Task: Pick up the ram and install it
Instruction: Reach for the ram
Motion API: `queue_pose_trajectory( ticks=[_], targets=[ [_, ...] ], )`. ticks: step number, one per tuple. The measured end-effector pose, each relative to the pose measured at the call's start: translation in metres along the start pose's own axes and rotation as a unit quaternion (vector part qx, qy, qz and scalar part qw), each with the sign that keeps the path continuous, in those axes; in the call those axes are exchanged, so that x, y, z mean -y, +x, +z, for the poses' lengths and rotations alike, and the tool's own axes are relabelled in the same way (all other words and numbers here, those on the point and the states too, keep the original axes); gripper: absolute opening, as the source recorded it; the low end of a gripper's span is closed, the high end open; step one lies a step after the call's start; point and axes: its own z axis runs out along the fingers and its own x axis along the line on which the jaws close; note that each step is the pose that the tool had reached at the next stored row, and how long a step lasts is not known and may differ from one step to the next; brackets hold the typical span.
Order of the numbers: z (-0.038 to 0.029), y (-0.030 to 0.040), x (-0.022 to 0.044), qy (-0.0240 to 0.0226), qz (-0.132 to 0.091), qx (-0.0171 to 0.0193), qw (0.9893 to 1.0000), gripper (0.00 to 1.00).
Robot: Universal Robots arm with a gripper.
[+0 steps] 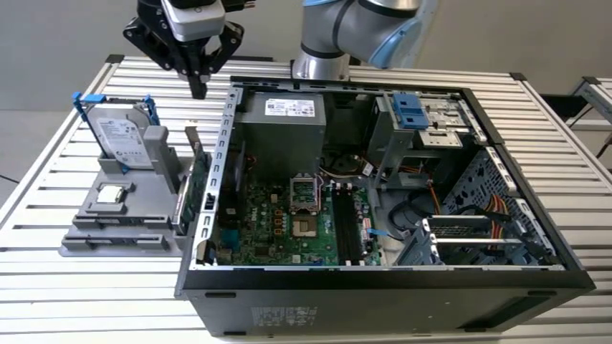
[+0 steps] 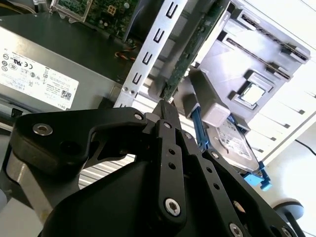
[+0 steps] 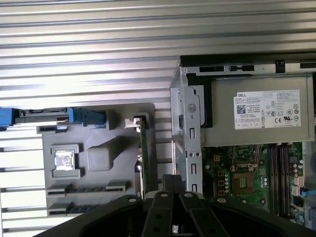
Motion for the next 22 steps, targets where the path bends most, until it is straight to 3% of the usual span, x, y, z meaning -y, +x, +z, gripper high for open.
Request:
queue_pose_trajectory(
  ticks=[22],
  targets=[
    [-0.0005, 0.0256, 0.0018, 0.0, 0.0, -0.0001, 1.0, 0.0]
  ],
)
